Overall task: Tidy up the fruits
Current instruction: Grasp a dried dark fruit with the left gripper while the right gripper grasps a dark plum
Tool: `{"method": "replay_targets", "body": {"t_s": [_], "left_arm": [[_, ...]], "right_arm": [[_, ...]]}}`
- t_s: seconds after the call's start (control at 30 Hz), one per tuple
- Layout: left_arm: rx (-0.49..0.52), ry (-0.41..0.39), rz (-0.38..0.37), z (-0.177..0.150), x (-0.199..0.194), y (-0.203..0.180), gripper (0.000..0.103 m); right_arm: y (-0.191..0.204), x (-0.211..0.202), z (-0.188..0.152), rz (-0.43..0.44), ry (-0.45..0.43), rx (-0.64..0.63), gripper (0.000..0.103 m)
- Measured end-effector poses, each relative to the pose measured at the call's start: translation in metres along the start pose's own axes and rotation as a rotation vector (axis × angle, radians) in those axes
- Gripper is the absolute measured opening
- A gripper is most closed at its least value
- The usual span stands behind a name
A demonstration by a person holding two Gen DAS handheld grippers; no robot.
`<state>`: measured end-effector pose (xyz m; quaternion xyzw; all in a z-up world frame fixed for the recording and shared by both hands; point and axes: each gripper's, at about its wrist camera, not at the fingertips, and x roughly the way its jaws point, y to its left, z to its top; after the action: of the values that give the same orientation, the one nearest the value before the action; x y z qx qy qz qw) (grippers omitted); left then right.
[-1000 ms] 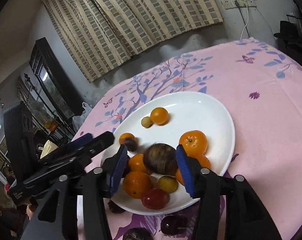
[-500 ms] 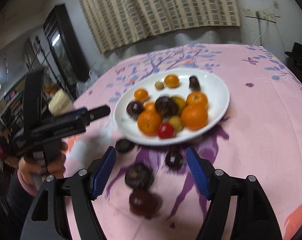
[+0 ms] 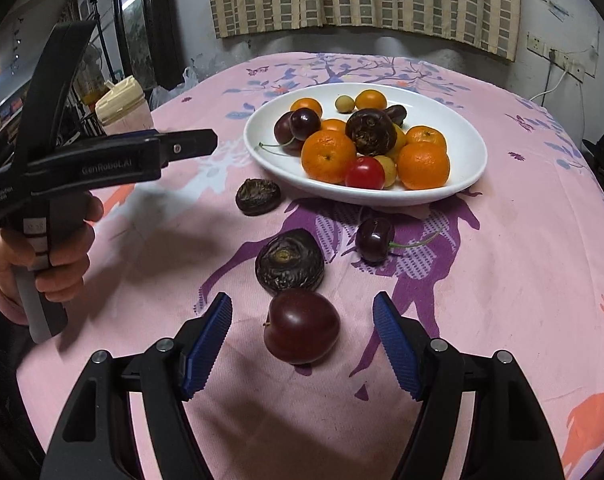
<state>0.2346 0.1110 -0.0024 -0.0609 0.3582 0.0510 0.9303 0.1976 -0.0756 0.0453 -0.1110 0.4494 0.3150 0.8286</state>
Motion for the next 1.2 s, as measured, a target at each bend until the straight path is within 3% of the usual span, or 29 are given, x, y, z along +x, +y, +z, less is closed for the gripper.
{"method": "replay_targets", "body": {"t_s": [0.43,0.63,0.8,0.93,1.03,1.07,1.1,1.2], "left_arm": [[0.022,0.005,0.011,0.0,0.001,-0.004,0.098],[0.026,0.009,0.014,0.0,0.002,-0.006,0.098],[0.026,0.011,0.008,0.0,0.002,-0.006,0.098],[0.083,0.009,-0.061,-0.005,-0.002,-0.02,0.098],[0.216,0.02,-0.169,-0.017,-0.009,-0.049,0.097],[0.253,0.022,-0.186,-0.021,-0.011,-0.057,0.093],[0.307,0.029,-0.207,-0.028,-0.013,-0.068,0.079],[0.388,0.08,-0.264,-0.041,-0.007,-0.089,0.063]], "right_arm": [[0.01,0.006,-0.003,-0.037,0.036,-0.049,0.06],[0.008,0.007,-0.004,-0.041,0.047,-0.039,0.04],[-0.005,0.0,-0.004,-0.008,0.024,0.023,0.039],[-0.028,-0.012,0.0,0.012,-0.033,0.138,0.039],[-0.046,-0.016,0.001,0.014,-0.052,0.228,0.039],[-0.051,-0.016,0.001,0.023,-0.053,0.254,0.039],[-0.056,-0.017,0.0,0.034,-0.054,0.286,0.039],[-0.062,-0.019,-0.001,0.025,-0.067,0.318,0.039]]}}
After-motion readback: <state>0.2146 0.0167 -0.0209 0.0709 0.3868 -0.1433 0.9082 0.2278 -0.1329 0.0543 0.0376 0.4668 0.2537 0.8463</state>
